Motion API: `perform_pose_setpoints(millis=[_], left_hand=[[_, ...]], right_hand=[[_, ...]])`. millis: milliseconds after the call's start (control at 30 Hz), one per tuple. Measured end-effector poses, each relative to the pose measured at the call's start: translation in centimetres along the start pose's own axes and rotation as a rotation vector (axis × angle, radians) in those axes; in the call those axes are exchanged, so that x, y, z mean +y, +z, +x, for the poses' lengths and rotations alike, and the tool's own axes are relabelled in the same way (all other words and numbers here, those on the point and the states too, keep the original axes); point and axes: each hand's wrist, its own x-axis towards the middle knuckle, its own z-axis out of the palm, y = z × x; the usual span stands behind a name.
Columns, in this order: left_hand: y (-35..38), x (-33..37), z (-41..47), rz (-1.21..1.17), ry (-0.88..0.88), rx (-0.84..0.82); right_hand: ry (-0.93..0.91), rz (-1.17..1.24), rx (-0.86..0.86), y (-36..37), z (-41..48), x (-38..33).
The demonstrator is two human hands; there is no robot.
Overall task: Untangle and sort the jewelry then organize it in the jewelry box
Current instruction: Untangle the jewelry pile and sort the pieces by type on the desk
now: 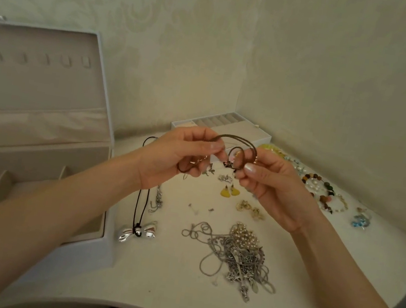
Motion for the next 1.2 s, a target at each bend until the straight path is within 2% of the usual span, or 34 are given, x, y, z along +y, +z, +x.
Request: perform_pose_setpoints(millis=[100, 267, 467, 633, 800, 933, 1067, 1200], left_hand=[[-0.19, -0.07, 0.13, -0.007, 0.003, 0.100], [-0.11, 0.23, -0.07, -0.030, 0.039, 0.138], [0.11, 0.19, 0.00, -0.004, 0.002, 0.185], [0.15, 0.29, 0.05, -0.022, -0.023, 0.250], [0.17, 0.22, -0.04, -0.003, -0.009, 0.221], [0.25, 0.38, -0.15, -0.010, -0.025, 0.177], [0.50, 0.52, -0.33, -0.017, -0.016, 0.095], [0.57, 0.43, -0.27, 0.001, -0.007, 0.087]], right_hand=[[-0.002, -0.013, 0.067, 0.14, -0.04, -0.14], [-0.015, -0.052, 0.115, -0.02, 0.12, -0.01], [-0.042, -0.023, 0.060, -0.35, 0.08, 0.04], [-0.042, -0.014, 0.118, 0.04, 0.02, -0.11], [-0.074, -0.002, 0.170, -0.08, 0.11, -0.14], [-0.070, 0.027, 0.138, -0.23, 0.05, -0.14], [-0.050, -0.049, 0.105, -0.03, 0.09, 0.13], [-0.065, -0.107, 0.043, 0.00, 0.13, 0.44]])
